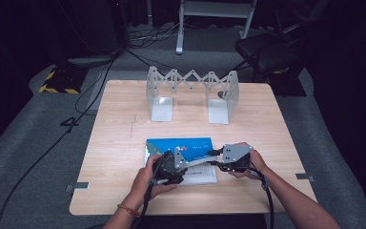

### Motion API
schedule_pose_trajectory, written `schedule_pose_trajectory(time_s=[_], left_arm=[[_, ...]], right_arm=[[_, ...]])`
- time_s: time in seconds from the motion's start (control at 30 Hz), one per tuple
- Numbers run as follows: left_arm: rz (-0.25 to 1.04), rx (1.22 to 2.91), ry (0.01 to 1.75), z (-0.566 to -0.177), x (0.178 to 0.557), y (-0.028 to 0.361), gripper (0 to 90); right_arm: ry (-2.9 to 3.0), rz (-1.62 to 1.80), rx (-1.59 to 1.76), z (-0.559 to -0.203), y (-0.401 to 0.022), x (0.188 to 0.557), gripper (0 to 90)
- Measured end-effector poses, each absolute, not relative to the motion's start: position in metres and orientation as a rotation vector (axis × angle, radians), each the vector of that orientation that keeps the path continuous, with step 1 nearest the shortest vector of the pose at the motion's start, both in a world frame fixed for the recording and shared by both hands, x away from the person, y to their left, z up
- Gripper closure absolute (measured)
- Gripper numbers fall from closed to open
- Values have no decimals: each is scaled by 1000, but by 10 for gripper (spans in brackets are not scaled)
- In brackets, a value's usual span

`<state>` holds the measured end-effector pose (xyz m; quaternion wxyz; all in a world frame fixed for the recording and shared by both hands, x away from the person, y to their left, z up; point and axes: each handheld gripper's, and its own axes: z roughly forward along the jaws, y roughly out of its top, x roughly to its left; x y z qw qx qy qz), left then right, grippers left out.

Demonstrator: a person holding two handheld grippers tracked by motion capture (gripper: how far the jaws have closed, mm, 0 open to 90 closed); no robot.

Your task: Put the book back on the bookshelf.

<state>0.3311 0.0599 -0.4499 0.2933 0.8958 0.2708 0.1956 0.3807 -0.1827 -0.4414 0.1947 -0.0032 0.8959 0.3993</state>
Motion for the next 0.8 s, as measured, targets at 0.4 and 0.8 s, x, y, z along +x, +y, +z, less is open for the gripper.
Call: schedule_pose_trajectory(time_s=[0.4, 0.8], left_arm=[[684, 2378, 645, -452, 328, 46, 691], [611, 2219, 663, -438, 331, 74, 746]], right_arm=[[2521, 1208, 101, -439, -183, 379, 537], [2580, 1194, 408, -469, -229, 418, 443]])
